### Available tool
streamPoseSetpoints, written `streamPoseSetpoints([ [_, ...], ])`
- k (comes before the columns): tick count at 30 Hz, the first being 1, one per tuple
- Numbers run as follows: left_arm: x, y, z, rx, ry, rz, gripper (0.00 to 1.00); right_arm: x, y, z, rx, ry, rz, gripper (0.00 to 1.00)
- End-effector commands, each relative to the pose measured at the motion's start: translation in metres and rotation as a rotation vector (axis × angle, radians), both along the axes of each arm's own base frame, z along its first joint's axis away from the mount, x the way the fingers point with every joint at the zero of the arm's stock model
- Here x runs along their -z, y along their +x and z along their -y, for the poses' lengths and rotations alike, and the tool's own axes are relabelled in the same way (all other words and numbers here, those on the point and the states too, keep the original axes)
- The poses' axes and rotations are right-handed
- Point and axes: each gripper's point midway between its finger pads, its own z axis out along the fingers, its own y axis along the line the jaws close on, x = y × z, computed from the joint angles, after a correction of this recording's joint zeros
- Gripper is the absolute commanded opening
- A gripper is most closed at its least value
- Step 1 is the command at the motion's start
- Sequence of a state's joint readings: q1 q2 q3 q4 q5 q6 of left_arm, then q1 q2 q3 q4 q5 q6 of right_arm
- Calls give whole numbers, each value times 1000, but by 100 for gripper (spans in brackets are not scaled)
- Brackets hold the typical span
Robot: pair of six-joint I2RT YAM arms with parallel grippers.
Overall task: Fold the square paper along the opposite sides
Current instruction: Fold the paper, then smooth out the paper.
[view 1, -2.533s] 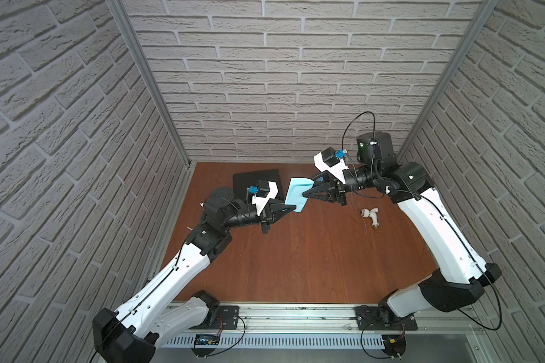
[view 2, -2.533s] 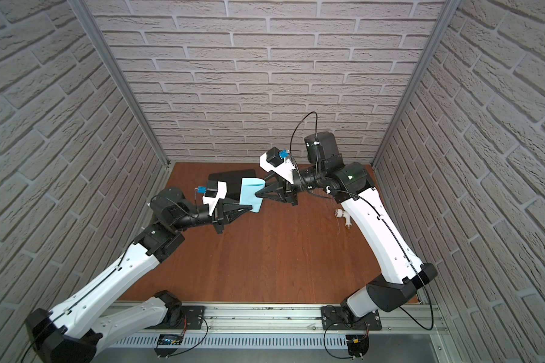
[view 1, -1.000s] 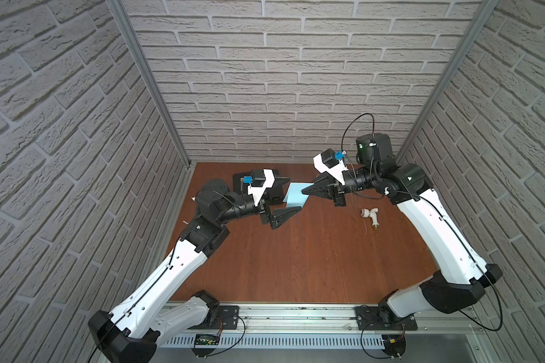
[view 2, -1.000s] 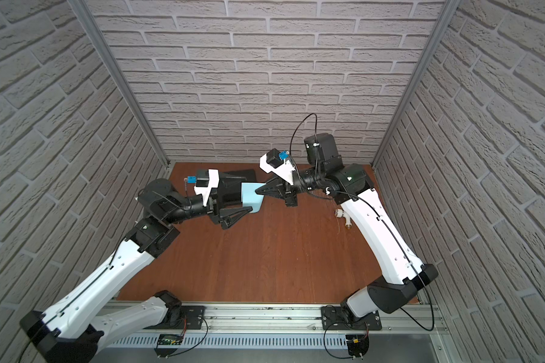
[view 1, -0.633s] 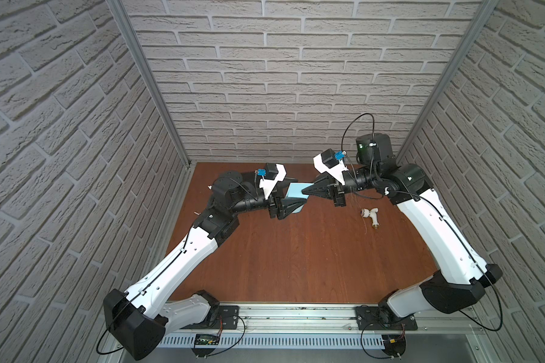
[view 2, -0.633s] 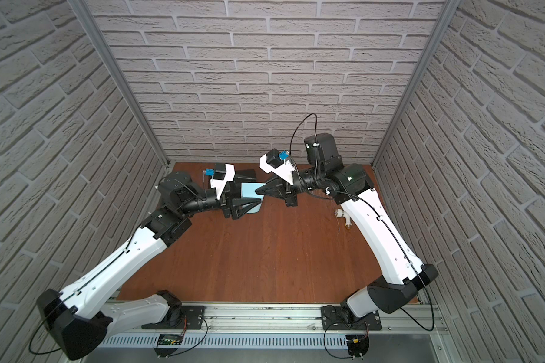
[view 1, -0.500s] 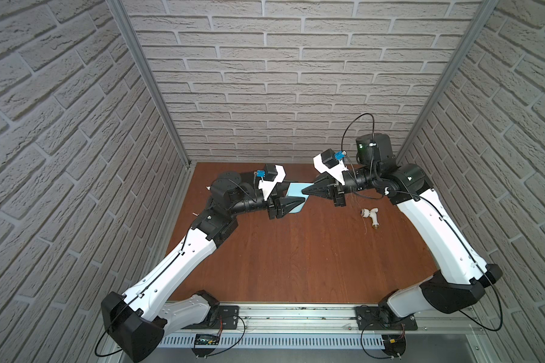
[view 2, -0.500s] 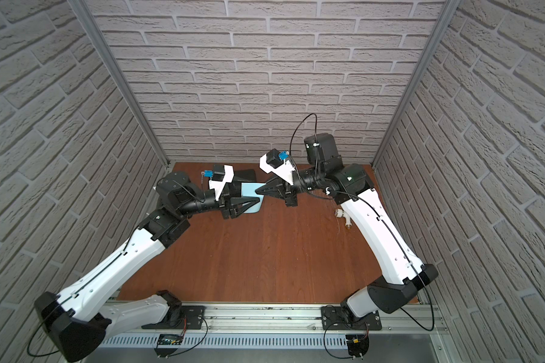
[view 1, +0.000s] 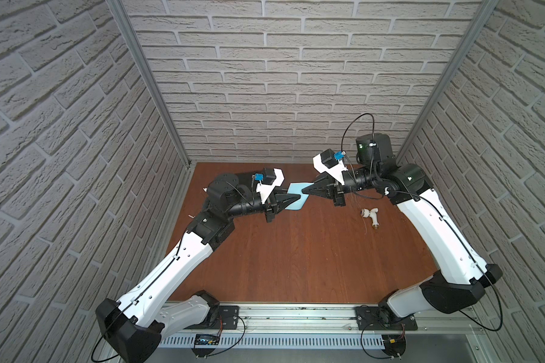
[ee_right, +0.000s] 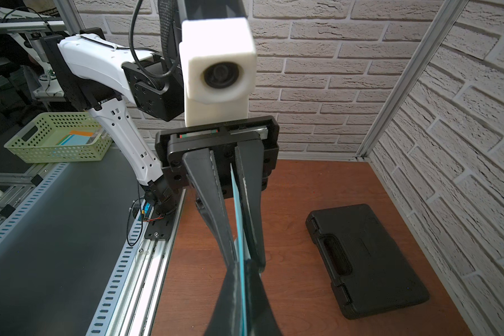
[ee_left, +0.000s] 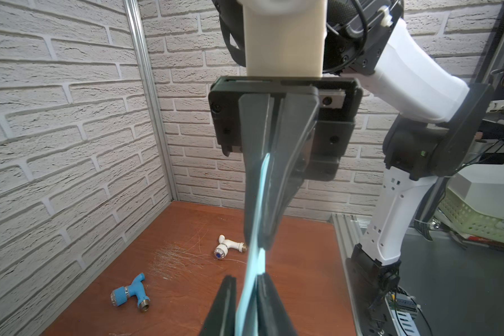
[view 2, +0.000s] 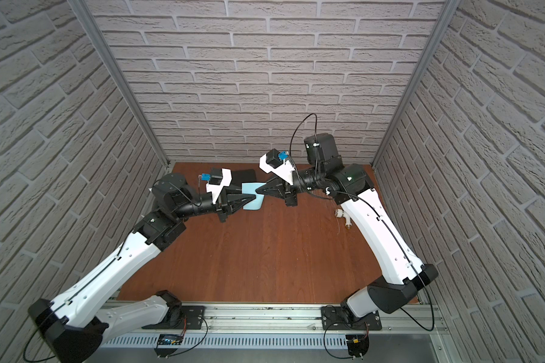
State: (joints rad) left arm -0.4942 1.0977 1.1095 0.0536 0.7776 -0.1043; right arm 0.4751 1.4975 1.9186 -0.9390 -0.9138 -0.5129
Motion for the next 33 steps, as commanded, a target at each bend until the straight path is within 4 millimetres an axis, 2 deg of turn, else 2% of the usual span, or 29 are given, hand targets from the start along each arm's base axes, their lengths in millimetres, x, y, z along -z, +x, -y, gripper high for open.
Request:
streamPoseSetpoints([
  [1,-4,-4,1,14,-2,31,16,-14,-12,4,-15,21,52,3],
  [12,-9,-8,2,38,19,28,12,-15,-13,4,-16,21,55,5],
  [15,-12,-8,1,33,9,27,12,-13,-14,6,-11,15,53,33],
  [16,-14,-8,0,25,2,35,12,-12,-15,6,-11,12,55,39],
  [18,-18,-9,-3,20,-16,49,12,-8,-17,8,-11,6,53,45],
  [22,-27,-10,-7,19,-44,61,12,-4,-20,9,-21,4,44,44],
  [33,-35,-13,-7,54,-99,51,7,0,-17,5,-45,0,32,25],
])
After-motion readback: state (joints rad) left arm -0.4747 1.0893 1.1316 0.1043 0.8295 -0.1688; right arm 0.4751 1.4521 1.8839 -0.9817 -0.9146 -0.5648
